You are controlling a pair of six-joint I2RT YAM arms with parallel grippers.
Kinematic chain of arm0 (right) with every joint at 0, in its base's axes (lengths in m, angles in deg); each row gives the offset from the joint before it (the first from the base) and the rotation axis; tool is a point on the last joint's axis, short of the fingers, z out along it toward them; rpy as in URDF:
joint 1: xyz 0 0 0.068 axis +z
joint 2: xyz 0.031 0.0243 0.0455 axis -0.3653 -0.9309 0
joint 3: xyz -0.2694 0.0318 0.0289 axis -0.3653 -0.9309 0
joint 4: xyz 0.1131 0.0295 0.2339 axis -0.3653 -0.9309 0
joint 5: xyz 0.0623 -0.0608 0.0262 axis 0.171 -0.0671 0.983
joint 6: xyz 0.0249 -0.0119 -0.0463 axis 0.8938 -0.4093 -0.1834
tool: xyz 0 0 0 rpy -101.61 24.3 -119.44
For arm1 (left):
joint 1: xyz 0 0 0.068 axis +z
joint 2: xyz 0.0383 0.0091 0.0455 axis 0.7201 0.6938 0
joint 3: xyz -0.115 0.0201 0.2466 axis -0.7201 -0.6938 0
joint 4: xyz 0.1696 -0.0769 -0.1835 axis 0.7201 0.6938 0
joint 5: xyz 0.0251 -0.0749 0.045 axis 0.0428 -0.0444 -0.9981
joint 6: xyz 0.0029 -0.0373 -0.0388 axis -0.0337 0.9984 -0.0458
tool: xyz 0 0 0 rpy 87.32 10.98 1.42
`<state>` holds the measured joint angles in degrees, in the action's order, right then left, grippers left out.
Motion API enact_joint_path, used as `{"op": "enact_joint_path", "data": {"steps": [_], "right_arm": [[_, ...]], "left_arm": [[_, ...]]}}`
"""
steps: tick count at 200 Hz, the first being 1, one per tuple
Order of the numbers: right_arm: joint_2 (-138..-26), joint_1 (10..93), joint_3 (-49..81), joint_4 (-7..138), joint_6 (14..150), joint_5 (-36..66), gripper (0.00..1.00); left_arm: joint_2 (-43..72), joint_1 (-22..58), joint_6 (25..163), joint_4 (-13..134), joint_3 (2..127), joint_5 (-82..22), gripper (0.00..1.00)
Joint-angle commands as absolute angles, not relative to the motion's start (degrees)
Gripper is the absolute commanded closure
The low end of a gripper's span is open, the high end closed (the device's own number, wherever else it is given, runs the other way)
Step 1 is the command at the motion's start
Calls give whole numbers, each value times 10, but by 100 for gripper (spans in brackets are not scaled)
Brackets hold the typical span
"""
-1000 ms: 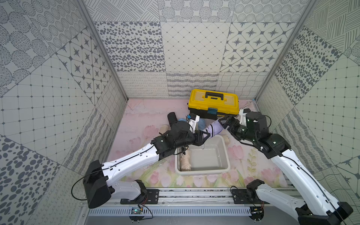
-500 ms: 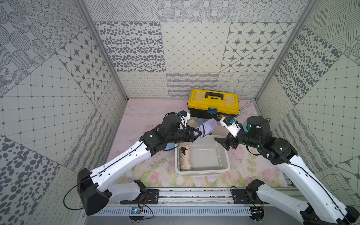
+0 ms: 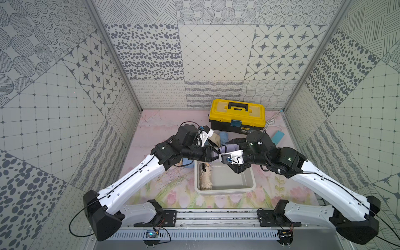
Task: Put the umbrella into the storage box
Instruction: Pick up the umbrella from the center of the board.
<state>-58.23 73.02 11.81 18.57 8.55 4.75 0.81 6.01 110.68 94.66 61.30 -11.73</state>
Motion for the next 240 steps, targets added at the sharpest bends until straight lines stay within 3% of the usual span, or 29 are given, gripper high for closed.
{"op": "enact_joint_path", "data": {"steps": [1, 83, 119, 142, 151, 169, 186, 240], "right_arm": [[-591, 739, 133, 205, 59, 31, 8], [-614, 751, 119, 200, 92, 61, 26], [-619, 751, 118, 201, 104, 72, 51], [-620, 752, 124, 202, 112, 77, 54], [-620, 754, 127, 201, 120, 78, 55], [-618, 759, 126, 201, 147, 82, 56], [-611, 759, 111, 205, 187, 85, 57], [-563, 769, 19, 281, 389, 61, 58]], "left_arm": [[5, 63, 1046, 932, 623, -29, 100], [-1, 64, 1045, 924, 616, -19, 100], [-13, 64, 1047, 915, 605, -20, 100], [-21, 64, 1049, 908, 600, -24, 100], [-22, 64, 1049, 909, 600, -23, 81], [-32, 64, 1055, 903, 589, -26, 27], [-58, 64, 1067, 887, 561, -57, 3], [-197, 64, 1139, 851, 462, -199, 1]]}}
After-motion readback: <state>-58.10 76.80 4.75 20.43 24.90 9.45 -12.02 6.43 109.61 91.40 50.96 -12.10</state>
